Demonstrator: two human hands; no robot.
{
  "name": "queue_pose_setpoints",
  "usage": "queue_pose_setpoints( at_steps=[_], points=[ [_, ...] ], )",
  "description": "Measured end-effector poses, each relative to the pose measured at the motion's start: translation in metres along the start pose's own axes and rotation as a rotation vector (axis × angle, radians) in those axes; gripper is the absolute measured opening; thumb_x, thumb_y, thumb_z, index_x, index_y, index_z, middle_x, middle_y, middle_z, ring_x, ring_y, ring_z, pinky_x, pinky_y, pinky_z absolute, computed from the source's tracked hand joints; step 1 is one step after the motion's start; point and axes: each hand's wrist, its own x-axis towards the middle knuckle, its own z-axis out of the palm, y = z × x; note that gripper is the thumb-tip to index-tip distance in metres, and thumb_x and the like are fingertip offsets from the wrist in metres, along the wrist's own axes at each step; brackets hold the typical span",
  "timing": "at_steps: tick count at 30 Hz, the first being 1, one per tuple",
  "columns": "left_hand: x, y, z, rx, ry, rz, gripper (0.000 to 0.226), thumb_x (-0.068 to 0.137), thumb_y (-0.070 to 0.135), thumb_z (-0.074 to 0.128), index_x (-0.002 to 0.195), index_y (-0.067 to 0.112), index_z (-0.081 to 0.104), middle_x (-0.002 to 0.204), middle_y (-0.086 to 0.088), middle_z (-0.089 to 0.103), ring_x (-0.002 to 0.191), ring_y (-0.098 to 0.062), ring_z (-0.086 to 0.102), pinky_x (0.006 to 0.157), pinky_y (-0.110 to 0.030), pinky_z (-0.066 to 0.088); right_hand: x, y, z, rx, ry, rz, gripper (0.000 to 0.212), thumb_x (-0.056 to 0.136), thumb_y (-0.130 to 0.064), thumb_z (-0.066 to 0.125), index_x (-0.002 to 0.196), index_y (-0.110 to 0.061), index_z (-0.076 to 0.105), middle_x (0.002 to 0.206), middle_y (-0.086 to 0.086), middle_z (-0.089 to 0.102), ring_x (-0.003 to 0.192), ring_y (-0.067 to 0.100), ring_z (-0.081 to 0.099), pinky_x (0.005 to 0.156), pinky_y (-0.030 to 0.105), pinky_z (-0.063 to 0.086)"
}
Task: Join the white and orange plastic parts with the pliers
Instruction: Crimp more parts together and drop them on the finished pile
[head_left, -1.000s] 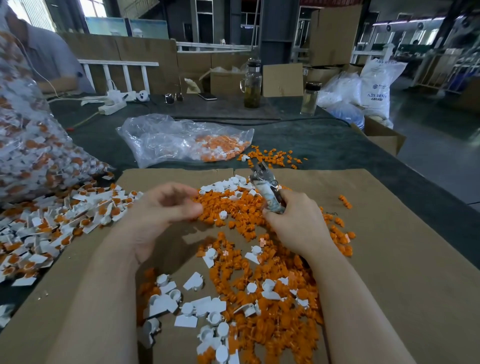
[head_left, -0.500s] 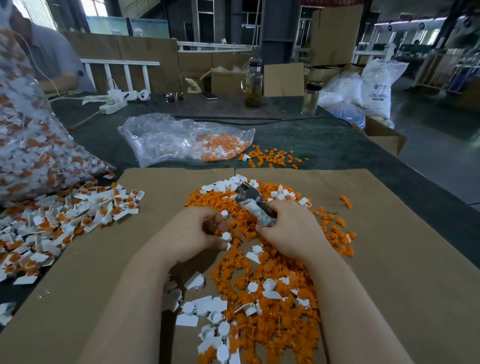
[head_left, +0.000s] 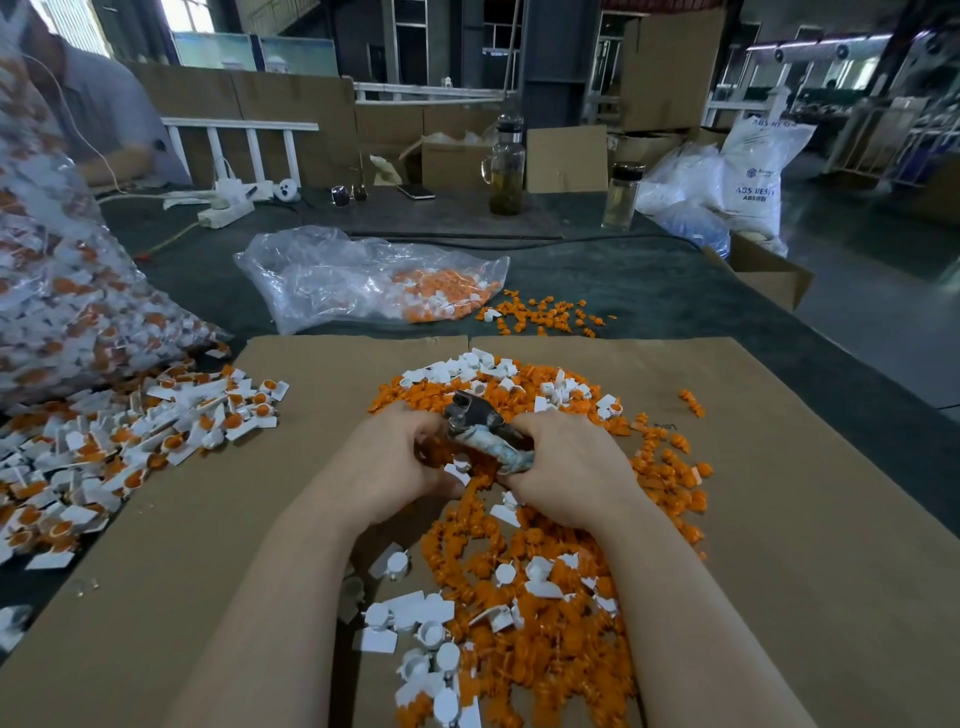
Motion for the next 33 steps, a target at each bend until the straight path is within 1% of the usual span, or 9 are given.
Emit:
queue_pose_setpoints(
  at_steps=[5,10,13,15,19,22,24,27,33],
  points=[
    [-0.004,0.006,0.002,0.003,-0.008,0.049,0.034,0.073,0.032,0.085,0.100,0.043,0.067,0.098,0.015,0.048,0.092,-0.006,0.050,0.070,-0.022,0.038,0.002,-0.001,-0.001,0.101,0.125,0.046,0.013,0.085,-0.035,0.061,0.093,-0.030,0.052,0.084,-0.010,0.057,0.075,0.011,0.055,0.055,0.026,0.042],
    [-0.004,0.006,0.003,-0.070,0.030,0.017,0.015,0.081,0.030,0.080,0.088,0.038,0.069,0.095,0.015,0.062,0.084,0.002,0.054,0.062,-0.014,0.037,0.002,0.000,-0.004,0.276,0.272,0.091,0.015,0.086,-0.031,0.064,0.097,-0.031,0.054,0.079,-0.016,0.053,0.069,0.004,0.051,0.051,0.020,0.033],
    [-0.004,0.010,0.003,-0.304,0.146,-0.036,0.009,0.086,0.031,0.075,0.091,0.037,0.072,0.087,0.011,0.068,0.077,-0.003,0.062,0.059,-0.018,0.042,0.001,-0.001,-0.006,0.382,0.330,0.114,0.020,0.086,-0.031,0.067,0.105,-0.029,0.059,0.081,-0.018,0.054,0.077,0.005,0.055,0.060,0.022,0.044],
    [-0.006,0.015,0.002,-0.575,0.196,-0.076,0.011,0.089,0.025,0.071,0.093,0.036,0.074,0.078,0.005,0.072,0.069,-0.002,0.066,0.056,-0.015,0.049,0.000,-0.002,-0.007,0.449,0.362,0.125,0.025,0.086,-0.031,0.069,0.110,-0.026,0.061,0.089,-0.016,0.059,0.084,0.009,0.060,0.068,0.028,0.052],
    [-0.008,0.027,0.001,-1.131,0.139,-0.195,0.021,0.093,0.007,0.064,0.097,0.022,0.078,0.077,-0.005,0.073,0.068,-0.011,0.067,0.062,-0.022,0.054,-0.001,-0.004,-0.009,0.562,0.413,0.131,0.020,0.085,-0.029,0.072,0.100,-0.031,0.059,0.084,-0.018,0.059,0.083,0.006,0.059,0.071,0.028,0.053],
    [-0.008,0.030,0.000,-1.308,0.092,-0.243,0.016,0.088,0.007,0.067,0.099,0.014,0.077,0.081,-0.005,0.074,0.071,-0.012,0.067,0.066,-0.024,0.056,-0.001,-0.005,-0.009,0.619,0.406,0.148,0.020,0.085,-0.027,0.072,0.099,-0.030,0.059,0.086,-0.014,0.063,0.084,0.007,0.061,0.076,0.036,0.056],
    [-0.007,0.029,0.000,-1.296,0.090,-0.248,0.021,0.074,0.017,0.078,0.096,0.017,0.078,0.088,-0.003,0.075,0.081,-0.014,0.068,0.071,-0.027,0.054,-0.001,-0.007,-0.009,0.666,0.404,0.154,0.022,0.085,-0.027,0.072,0.105,-0.026,0.062,0.090,-0.011,0.065,0.086,0.010,0.063,0.076,0.040,0.058],
    [-0.008,0.030,0.002,-1.198,0.138,-0.240,0.030,0.063,0.020,0.083,0.092,0.020,0.078,0.092,-0.003,0.077,0.088,-0.016,0.069,0.078,-0.030,0.053,-0.001,-0.008,-0.008,0.661,0.431,0.143,0.030,0.084,-0.030,0.073,0.112,-0.022,0.065,0.095,-0.011,0.067,0.091,0.007,0.063,0.081,0.036,0.057],
    [-0.004,0.034,0.007,-1.155,0.207,-0.242,0.015,0.090,0.016,0.069,0.104,0.012,0.073,0.093,-0.007,0.077,0.090,-0.021,0.074,0.080,-0.030,0.058,-0.002,-0.012,-0.008,0.712,0.473,0.123,0.017,0.086,-0.033,0.072,0.100,-0.027,0.064,0.085,-0.015,0.066,0.081,0.002,0.063,0.072,0.025,0.055]
  ],
)
